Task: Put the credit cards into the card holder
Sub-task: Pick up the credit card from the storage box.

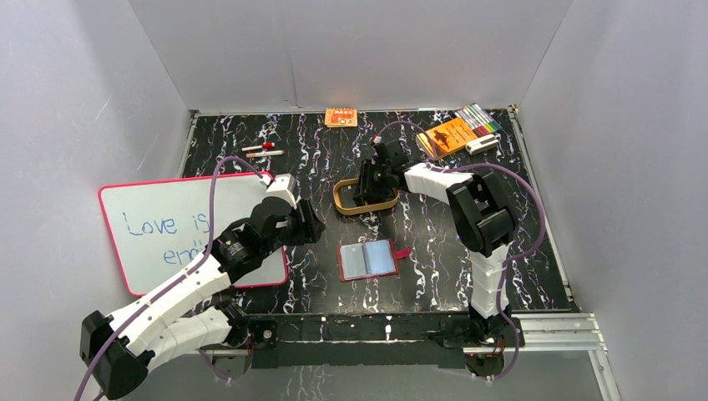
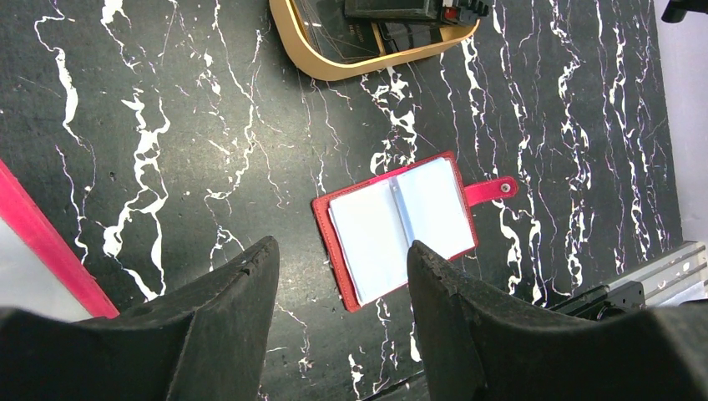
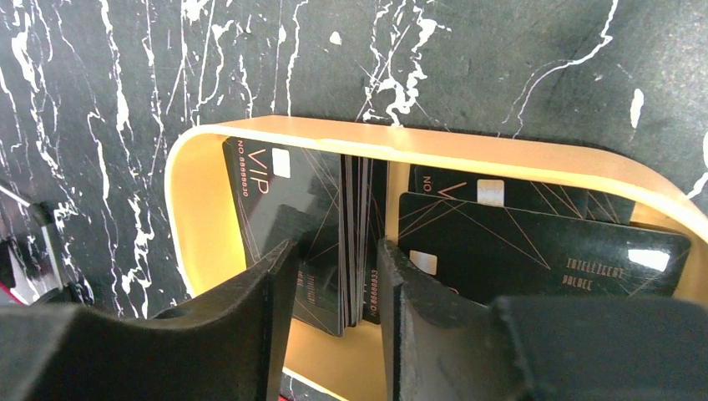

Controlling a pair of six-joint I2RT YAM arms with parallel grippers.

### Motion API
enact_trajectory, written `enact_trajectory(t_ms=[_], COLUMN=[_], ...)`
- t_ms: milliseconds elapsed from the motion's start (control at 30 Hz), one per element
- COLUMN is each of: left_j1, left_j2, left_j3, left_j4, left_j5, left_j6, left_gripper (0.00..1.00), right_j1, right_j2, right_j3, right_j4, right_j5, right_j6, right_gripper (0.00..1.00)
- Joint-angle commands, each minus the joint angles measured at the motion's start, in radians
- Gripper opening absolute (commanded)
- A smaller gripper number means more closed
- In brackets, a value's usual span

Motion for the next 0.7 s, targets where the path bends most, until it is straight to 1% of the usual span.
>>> enact_trajectory(t_ms=[0,133,267,467,667], left_j1=[0.0,0.001,0.0,0.001,0.0], left_j2=[-0.015,-0.012,-0.01,-0.012,-0.013], left_j3=[-0.002,-0.002,-0.001,-0.001,-0.002], left_j4=[0.003,0.006,0.007,0.007,0.007], left_j5=[-0.015,-0.014,-0.014,-0.012,-0.01], left_j6=[0.0,0.001,0.001,0.001,-0.001], left_gripper=[0.56,0.56,0.56,0.56,0.56], right_j1=[0.008,0.008,0.005,-0.003,-0.011], right_j2=[0.016,0.001,-0.025,-0.041,-0.057], right_j3=[0.04,0.026,0.003,-0.016,-0.041], right_j4=[-0.034,-0.027,-0.012,0.01,0.025], right_j5=[0.017,0.032,0.057,0.043,0.036], right_j6=[-0.023,-0.019,-0.011,-0.002,0.009], right_gripper=[0.43,0.34,0.29,0.22,0.19])
